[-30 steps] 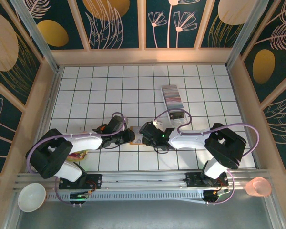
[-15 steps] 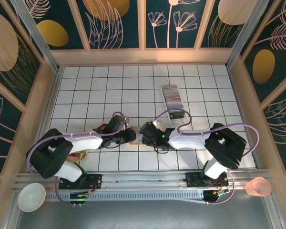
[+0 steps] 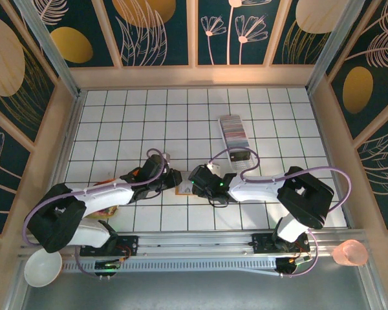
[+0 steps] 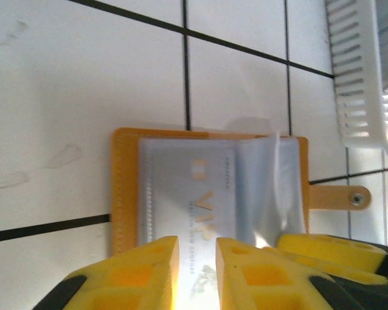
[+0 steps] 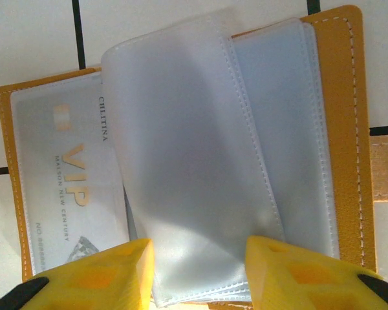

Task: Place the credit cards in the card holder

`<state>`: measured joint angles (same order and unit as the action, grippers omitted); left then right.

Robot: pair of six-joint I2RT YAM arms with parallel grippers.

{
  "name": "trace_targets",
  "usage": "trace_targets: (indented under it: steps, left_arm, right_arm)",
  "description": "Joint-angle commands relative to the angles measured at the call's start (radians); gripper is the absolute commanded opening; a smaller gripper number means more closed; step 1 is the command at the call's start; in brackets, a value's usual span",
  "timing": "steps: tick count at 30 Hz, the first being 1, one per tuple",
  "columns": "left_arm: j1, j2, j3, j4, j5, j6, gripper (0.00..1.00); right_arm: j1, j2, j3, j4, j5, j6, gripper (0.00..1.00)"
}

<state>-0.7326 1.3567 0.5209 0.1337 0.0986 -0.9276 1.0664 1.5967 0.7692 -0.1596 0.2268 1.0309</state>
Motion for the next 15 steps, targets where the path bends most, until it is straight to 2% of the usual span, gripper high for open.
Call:
trace_targets:
  steps: [1, 6, 15]
  left_arm:
    - [-0.003, -0.03, -0.028, -0.06, -0.102, -0.006, 0.27]
    - [-0.002, 0.004, -0.043, -0.057, -0.114, 0.01, 0.3]
    - [-0.002, 0.087, -0.062, 0.003, -0.051, 0.022, 0.23]
  right_arm:
    - [-0.003, 0.038, 0.004, 0.01, -0.007, 0.003, 0.43]
    - [-0.003, 0.058, 0.03, 0.028, -0.015, -0.006, 0.43]
    - [0.004, 0.06, 0.065, 0.041, -0.01, -0.009, 0.42]
